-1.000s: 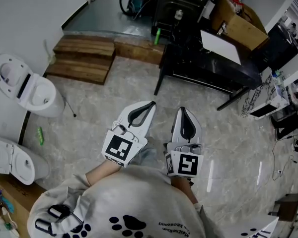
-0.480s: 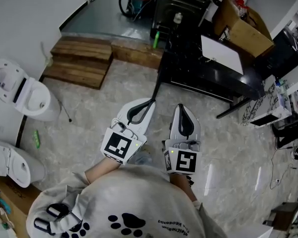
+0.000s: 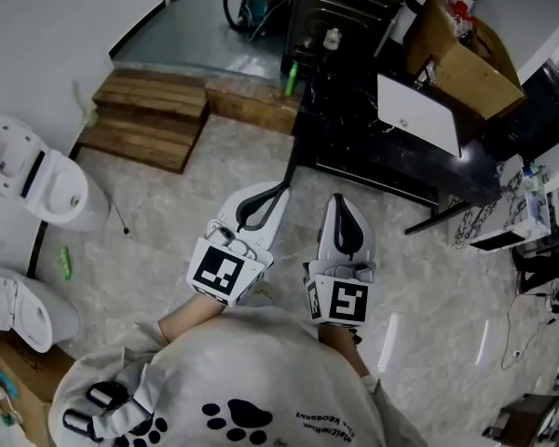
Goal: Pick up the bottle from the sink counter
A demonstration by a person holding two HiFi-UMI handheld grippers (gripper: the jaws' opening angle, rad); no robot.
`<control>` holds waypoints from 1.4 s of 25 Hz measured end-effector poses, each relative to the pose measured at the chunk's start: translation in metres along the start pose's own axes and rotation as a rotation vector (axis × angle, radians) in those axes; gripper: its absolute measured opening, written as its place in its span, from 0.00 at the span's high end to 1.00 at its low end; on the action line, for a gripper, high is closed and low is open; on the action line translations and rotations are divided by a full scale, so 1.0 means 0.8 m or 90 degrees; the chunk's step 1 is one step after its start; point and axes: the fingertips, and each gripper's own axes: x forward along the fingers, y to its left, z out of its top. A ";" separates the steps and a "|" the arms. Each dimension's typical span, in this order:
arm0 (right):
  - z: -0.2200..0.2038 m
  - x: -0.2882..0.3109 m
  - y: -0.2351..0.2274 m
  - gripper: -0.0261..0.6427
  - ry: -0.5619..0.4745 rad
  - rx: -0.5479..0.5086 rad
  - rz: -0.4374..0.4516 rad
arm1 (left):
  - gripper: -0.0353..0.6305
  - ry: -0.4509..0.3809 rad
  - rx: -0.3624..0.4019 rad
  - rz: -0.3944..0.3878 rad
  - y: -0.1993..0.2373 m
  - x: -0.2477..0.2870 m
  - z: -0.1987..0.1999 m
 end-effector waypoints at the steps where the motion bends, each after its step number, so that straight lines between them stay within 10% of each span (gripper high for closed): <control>1: -0.001 0.006 -0.007 0.96 -0.001 -0.001 0.002 | 0.94 -0.002 0.002 0.003 0.001 0.009 -0.001; 35: -0.040 0.135 -0.098 0.96 -0.005 0.003 0.010 | 0.94 0.018 -0.001 0.022 0.076 0.153 -0.033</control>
